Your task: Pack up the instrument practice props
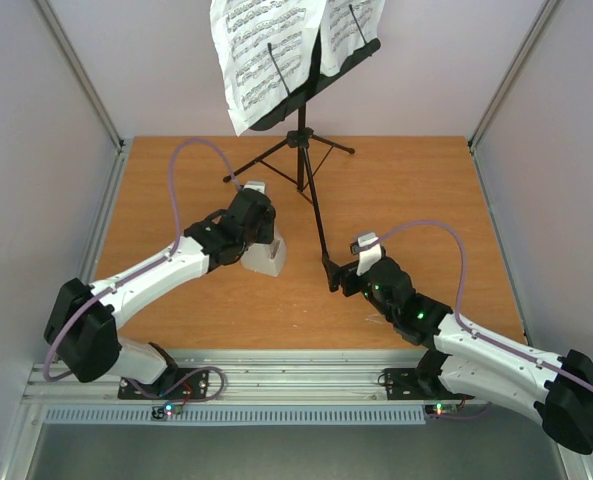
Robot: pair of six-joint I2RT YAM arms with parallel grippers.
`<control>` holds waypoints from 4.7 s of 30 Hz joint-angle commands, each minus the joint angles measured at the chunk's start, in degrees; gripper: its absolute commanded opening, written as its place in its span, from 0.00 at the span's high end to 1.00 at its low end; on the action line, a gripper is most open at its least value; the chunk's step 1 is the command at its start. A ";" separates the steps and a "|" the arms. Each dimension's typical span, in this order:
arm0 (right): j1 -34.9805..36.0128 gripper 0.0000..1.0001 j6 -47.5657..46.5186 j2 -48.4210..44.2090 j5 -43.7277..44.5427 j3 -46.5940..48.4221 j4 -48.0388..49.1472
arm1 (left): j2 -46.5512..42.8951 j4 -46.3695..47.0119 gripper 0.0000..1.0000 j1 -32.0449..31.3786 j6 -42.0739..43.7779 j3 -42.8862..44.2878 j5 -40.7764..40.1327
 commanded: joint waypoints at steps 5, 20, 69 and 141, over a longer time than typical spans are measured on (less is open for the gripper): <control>-0.31 0.01 5.86 3.39 0.41 1.97 -3.49 | 1.65 0.67 0.45 -0.39 -7.49 2.60 -5.40; 0.04 0.01 14.08 8.64 -2.56 9.38 -12.85 | -6.38 -2.21 0.01 0.72 -4.75 1.88 4.24; 5.04 0.40 20.47 49.05 -6.73 26.17 1.48 | -19.32 12.01 0.01 14.00 0.81 -17.92 32.99; 7.29 0.02 13.34 53.60 -0.91 21.20 18.32 | -2.00 4.12 0.01 13.26 -0.95 1.73 24.43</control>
